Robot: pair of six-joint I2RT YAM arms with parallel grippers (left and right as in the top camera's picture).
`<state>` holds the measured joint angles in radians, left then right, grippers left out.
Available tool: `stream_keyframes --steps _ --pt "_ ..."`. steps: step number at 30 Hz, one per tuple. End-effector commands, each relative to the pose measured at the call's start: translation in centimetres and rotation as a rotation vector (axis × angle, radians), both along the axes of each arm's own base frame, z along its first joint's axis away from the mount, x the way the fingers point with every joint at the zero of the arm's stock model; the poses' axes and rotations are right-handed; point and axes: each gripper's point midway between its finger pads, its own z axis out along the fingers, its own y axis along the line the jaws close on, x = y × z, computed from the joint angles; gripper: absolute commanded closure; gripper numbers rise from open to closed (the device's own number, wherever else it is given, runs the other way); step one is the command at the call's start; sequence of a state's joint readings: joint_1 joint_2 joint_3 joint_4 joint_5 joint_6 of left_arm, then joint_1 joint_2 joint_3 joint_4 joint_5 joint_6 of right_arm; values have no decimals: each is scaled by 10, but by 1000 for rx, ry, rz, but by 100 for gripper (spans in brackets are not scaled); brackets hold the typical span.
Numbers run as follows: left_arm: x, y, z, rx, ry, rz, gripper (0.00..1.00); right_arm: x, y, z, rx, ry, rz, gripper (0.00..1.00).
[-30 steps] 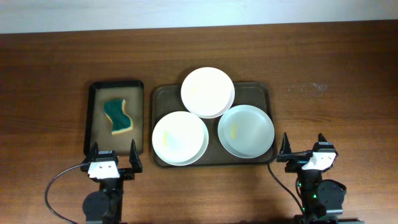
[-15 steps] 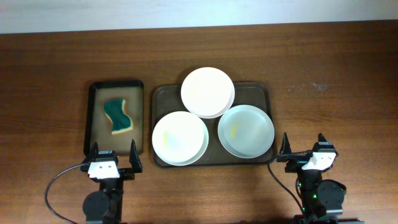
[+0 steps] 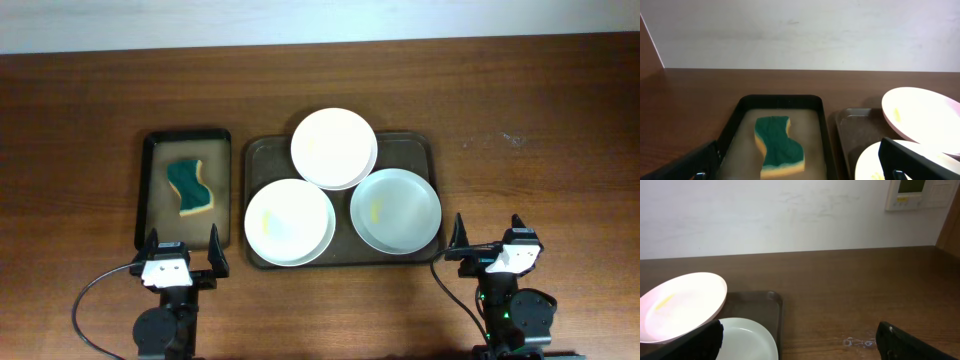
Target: Clean dirty plates on tray and stack at the side
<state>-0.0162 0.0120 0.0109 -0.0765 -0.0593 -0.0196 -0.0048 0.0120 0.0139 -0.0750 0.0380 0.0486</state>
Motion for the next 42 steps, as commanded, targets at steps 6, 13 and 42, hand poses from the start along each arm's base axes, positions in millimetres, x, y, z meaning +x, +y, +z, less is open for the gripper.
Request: stream_keyframes --steps 6,13,42 --pt "0 2 -1 -6 1 11 0 0 -2 -5 0 12 -11 2" --pt "0 2 -1 -6 1 11 1 0 -2 -5 0 12 -12 2" --pt "-118 -111 252 -14 -714 -756 1 0 -2 -5 0 12 -12 2"
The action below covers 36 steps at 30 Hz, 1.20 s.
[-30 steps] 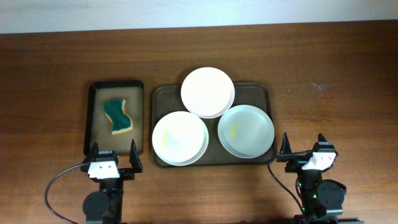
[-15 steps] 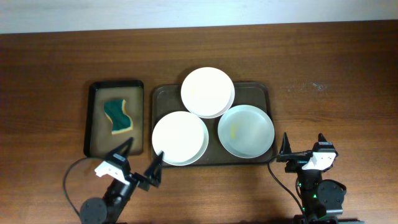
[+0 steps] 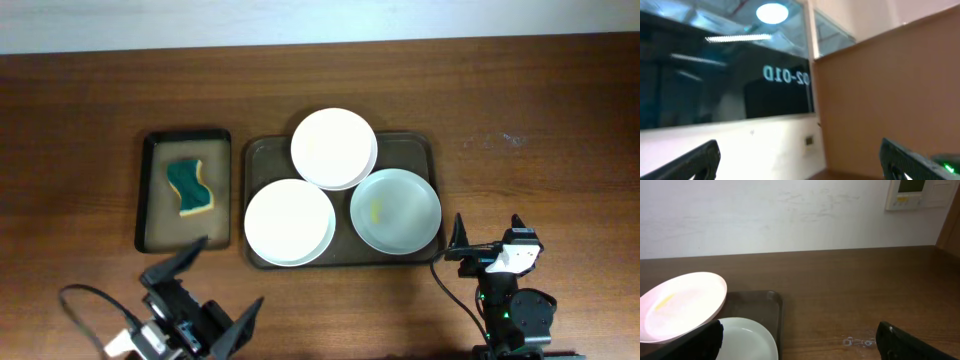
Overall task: Clean dirty plates on tray and stack at the side
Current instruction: 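Move the left gripper over the green sponge on the black tray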
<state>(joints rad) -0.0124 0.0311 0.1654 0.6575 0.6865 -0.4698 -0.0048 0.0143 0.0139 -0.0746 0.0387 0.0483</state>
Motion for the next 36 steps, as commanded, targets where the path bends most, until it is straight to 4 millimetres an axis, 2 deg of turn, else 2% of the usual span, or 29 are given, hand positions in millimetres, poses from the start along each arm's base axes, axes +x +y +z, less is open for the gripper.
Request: stream_keyframes --steps 1,3,5,9,13,17,20,21,23,25,30,36 --pt "-1 6 53 123 -44 169 1 0 -2 -5 0 10 -11 2" --pt "23 12 57 181 128 233 1 0 -2 -5 1 10 -11 2" --pt "49 19 53 241 314 289 0 0 -2 -5 0 10 -11 2" --pt "105 29 27 445 693 336 1 0 -2 -5 1 10 -11 2" --pt "143 30 15 490 891 302 1 0 -2 -5 0 10 -11 2" --pt "183 49 -5 497 1023 402 0 0 -2 -5 1 10 -11 2" --pt "212 82 -39 439 1203 594 1 0 -2 -5 0 10 -11 2" --pt "223 96 -58 454 1267 675 1 0 -2 -5 0 10 -11 2" --pt "235 105 -80 487 1329 724 1 0 -2 -5 1 10 -11 2" --pt "247 107 -111 525 1410 718 1 0 -2 -5 1 10 -11 2" --pt "261 117 -170 575 1577 740 1 0 -2 -5 1 11 -11 2" --pt "265 156 -238 301 1887 826 1 0 -2 -5 1 10 -11 2"
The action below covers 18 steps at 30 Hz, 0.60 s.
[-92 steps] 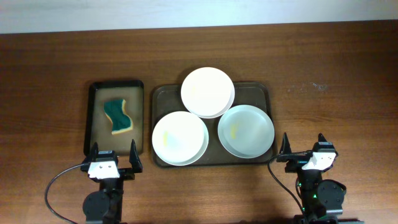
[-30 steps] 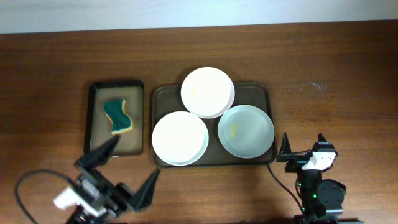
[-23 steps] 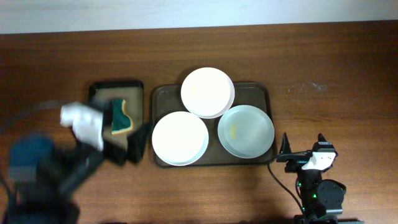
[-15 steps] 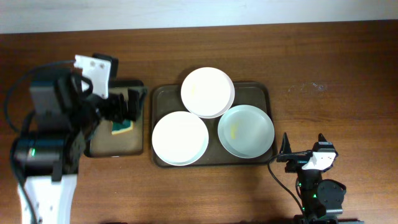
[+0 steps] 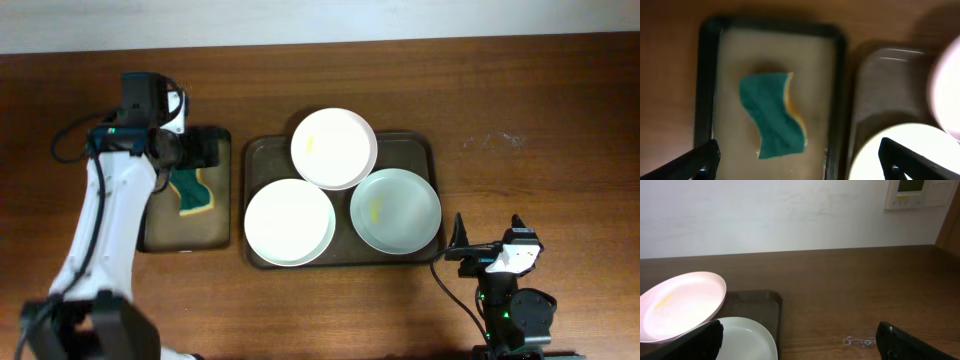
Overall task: Clean dirty plates on tray and stack at the side
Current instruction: 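Move the left gripper over the green sponge on the black tray, then lower the left gripper and grasp the green sponge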
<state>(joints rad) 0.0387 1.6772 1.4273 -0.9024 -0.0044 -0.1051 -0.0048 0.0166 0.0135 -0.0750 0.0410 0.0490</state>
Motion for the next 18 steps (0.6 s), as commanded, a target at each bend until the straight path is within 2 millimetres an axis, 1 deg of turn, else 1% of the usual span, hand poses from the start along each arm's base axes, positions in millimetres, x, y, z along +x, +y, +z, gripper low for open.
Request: stream_keyframes --steps 1,4,6,10,14,16,18 --pt "-2 32 -34 -85 97 240 1 0 -1 -4 0 7 -8 2" --pt "-11 40 -58 -98 185 268 1 0 -1 -4 0 7 -8 2" --pt "-15 41 -73 -99 235 274 1 0 -1 -4 0 7 -8 2" --pt "-20 40 -99 -93 311 245 1 0 -1 -4 0 8 -8 2" --pt "-20 40 -123 -94 359 244 1 0 -1 -4 0 7 -8 2" --pt "-22 40 -132 -95 381 245 0 0 -1 -4 0 7 -8 2" --pt "-24 35 -142 -117 409 222 0 0 -1 -4 0 7 -9 2"
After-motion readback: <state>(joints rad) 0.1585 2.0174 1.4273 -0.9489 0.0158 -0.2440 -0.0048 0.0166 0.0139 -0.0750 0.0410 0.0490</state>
